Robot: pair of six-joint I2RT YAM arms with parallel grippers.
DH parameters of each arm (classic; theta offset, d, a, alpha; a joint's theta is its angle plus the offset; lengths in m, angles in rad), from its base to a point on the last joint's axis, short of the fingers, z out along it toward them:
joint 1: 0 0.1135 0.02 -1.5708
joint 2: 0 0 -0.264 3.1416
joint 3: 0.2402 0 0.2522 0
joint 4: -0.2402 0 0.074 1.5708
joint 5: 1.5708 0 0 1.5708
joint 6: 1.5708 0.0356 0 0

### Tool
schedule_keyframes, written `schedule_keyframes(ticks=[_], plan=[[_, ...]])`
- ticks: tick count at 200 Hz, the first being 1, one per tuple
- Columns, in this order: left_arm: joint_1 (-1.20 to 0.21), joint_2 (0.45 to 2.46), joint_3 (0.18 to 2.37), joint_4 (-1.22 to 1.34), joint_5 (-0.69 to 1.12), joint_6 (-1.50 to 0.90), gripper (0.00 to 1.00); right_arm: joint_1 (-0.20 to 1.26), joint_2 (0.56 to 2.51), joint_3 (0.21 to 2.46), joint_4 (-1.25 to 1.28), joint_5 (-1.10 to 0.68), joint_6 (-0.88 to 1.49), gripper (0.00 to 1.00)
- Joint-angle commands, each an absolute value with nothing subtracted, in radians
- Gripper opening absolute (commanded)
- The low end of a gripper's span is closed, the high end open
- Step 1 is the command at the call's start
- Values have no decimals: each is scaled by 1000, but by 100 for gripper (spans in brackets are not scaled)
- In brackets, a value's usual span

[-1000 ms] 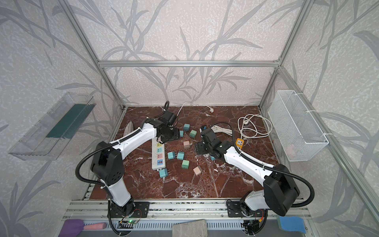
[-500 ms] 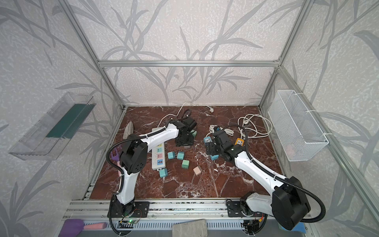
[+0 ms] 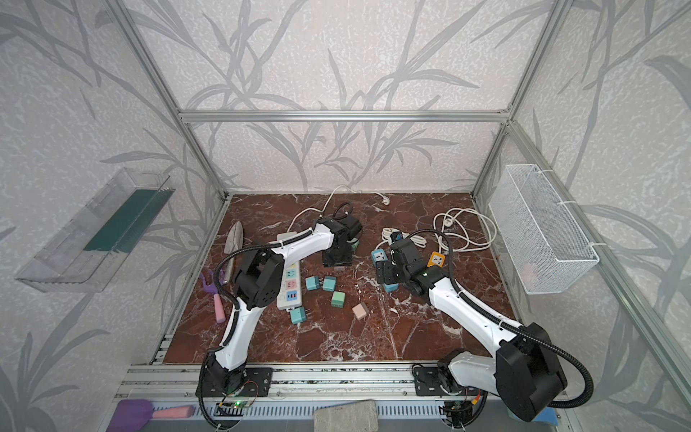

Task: Insert plugs into power strip
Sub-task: Pick up the plug from the center of the table.

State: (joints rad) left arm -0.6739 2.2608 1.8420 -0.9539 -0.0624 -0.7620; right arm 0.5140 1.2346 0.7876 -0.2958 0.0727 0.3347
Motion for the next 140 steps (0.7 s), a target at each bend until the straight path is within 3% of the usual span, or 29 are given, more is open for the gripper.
schedule_keyframes(ticks=[1, 33, 85, 140], plan=[[-676, 2276, 1840, -972, -106, -761, 51, 510, 1212, 771, -278, 60, 327, 91], [-672, 2289, 1851, -982, -113, -737, 49, 510, 1201, 768, -288, 70, 327, 91], [-672, 2258, 1775, -952, -73, -730, 55, 510, 1201, 771, -289, 74, 330, 91], [-672, 2215, 1725, -885, -68, -682, 26, 511, 1190, 774, -295, 69, 335, 91]])
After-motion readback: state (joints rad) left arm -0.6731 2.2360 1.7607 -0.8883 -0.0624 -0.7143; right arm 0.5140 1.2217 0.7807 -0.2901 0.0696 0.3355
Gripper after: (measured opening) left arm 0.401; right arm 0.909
